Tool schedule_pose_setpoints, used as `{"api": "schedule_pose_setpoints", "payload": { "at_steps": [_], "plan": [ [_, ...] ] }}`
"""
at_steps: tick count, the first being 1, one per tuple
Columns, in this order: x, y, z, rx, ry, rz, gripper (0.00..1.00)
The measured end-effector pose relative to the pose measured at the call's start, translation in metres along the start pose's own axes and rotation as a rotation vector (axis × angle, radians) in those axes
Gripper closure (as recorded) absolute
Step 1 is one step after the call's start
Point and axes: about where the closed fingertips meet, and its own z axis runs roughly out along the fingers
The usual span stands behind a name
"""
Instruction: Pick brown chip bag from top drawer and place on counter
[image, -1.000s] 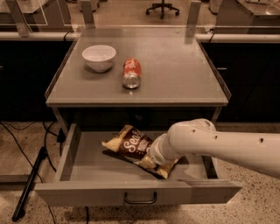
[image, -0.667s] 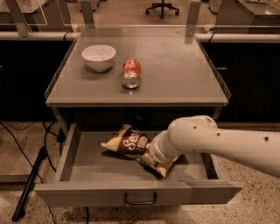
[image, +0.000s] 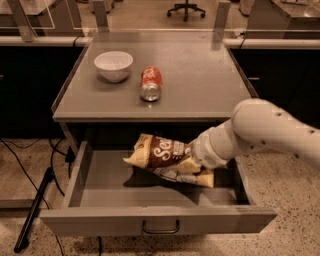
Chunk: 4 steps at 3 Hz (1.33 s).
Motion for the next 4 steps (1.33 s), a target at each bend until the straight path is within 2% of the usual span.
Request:
{"api": "schedule_pose_setpoints", "payload": {
  "at_steps": [1,2,3,4],
  "plan": [
    [-0.011,-0.005,-0.047,-0.063,-0.032,-0.148,1.00],
    [-0.051,-0.015,-0.133,-0.052,-0.020,-0.393,1.00],
    [-0.051,-0.015,-0.133,-0.051,-0.020,-0.394,1.00],
    [-0.068,-0.018,-0.145,-0.017,-0.001,-0.435,1.00]
  ]
}}
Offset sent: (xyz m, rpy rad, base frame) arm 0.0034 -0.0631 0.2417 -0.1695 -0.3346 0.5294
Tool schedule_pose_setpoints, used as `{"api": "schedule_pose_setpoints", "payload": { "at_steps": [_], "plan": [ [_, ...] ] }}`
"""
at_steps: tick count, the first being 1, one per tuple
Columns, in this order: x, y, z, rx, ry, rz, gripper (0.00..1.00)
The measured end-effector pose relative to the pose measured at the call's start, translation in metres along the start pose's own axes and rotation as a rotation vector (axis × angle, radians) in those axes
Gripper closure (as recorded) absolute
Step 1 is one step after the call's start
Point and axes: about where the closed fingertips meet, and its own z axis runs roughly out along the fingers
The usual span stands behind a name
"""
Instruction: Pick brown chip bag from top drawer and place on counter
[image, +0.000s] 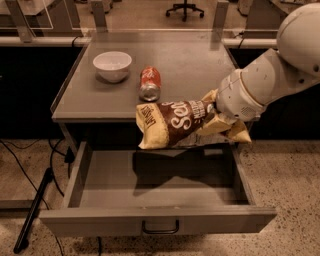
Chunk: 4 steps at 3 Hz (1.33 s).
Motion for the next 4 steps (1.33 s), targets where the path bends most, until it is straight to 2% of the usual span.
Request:
{"api": "schedule_pose_setpoints", "payload": {
  "at_steps": [1,2,3,4],
  "plan": [
    [-0.026,-0.032,-0.017,0.061,0.036,-0.063,1.00],
    [-0.042,-0.064,-0.022,0.107,0.041,-0.096,1.00],
    [-0.044,-0.108,-0.008,0.160,0.025,-0.075,1.00],
    [-0.040,-0.134,0.003,0.185,0.016,-0.042,1.00]
  ]
}}
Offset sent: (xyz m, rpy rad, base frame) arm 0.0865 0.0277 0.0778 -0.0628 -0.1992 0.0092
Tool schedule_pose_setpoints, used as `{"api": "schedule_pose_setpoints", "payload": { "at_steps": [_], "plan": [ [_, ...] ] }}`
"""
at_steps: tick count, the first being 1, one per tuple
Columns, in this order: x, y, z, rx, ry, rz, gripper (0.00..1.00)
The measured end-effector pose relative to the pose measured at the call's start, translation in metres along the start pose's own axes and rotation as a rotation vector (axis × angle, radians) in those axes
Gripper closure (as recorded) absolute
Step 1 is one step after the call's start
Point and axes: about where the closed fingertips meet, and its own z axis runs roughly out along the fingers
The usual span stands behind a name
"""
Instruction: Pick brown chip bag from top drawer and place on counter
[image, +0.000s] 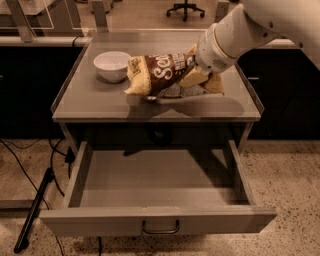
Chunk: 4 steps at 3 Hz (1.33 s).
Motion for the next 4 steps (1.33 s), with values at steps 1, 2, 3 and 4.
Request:
{"api": "schedule_pose_setpoints", "payload": {
  "at_steps": [1,2,3,4],
  "plan": [
    [0.015,-0.019,0.010,0.023,0.001,0.058,1.00],
    [0.032,-0.030,0.017,0.035,-0.025,0.134,1.00],
    [0.054,-0.031,0.031,0.018,-0.090,0.238,1.00],
    [0.065,-0.025,0.043,-0.004,-0.127,0.289,1.00]
  ]
}}
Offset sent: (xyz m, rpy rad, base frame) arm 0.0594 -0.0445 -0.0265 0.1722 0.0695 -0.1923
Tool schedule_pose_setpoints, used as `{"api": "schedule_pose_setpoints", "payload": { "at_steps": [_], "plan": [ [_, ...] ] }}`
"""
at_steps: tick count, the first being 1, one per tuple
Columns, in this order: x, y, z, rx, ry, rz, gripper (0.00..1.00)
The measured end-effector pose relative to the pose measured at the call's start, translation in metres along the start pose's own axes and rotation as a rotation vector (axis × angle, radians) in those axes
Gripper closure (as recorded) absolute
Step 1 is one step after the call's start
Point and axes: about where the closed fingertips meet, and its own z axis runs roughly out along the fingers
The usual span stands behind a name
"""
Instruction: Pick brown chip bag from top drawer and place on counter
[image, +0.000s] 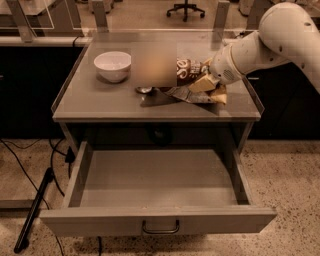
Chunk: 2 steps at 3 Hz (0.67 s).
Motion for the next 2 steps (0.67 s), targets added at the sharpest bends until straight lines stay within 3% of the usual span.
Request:
{"api": "schedule_pose_setpoints", "payload": {
  "at_steps": [1,2],
  "plan": [
    [0.0001,0.0004,0.0001,-0.004,-0.005,0.007,1.00],
    [0.0001,0.0004,0.0002,-0.004,-0.005,0.007,0.82]
  ]
}}
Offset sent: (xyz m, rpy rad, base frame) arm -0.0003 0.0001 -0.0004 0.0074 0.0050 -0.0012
